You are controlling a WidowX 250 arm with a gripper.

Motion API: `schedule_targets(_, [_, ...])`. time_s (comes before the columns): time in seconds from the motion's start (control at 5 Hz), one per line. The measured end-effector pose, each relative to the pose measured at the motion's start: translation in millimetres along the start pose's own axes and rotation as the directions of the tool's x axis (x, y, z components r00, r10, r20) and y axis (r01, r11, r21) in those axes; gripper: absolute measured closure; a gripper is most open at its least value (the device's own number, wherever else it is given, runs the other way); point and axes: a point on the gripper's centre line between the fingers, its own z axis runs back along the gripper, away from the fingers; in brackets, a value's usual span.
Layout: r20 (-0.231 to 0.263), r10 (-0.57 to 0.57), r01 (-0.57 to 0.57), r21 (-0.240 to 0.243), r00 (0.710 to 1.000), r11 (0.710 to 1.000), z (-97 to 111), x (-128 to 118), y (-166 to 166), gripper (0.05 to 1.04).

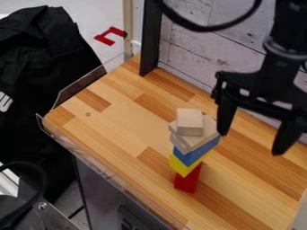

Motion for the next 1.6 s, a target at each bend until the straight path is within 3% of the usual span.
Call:
schedule_targets(0.2, [-0.001,0.058,-0.058,-0.018,0.998,0.998,2.1,8.5,9.2,0.083])
schedule_targets(0.6, [-0.022,0.145,-0.145,0.000,0.989,0.989,0.6,15.0,31.7,0.083])
schedule_targets(1.6, [-0.090,0.284,-0.288,-0.035,0.955,0.957,-9.3,8.3,64.0,0.083])
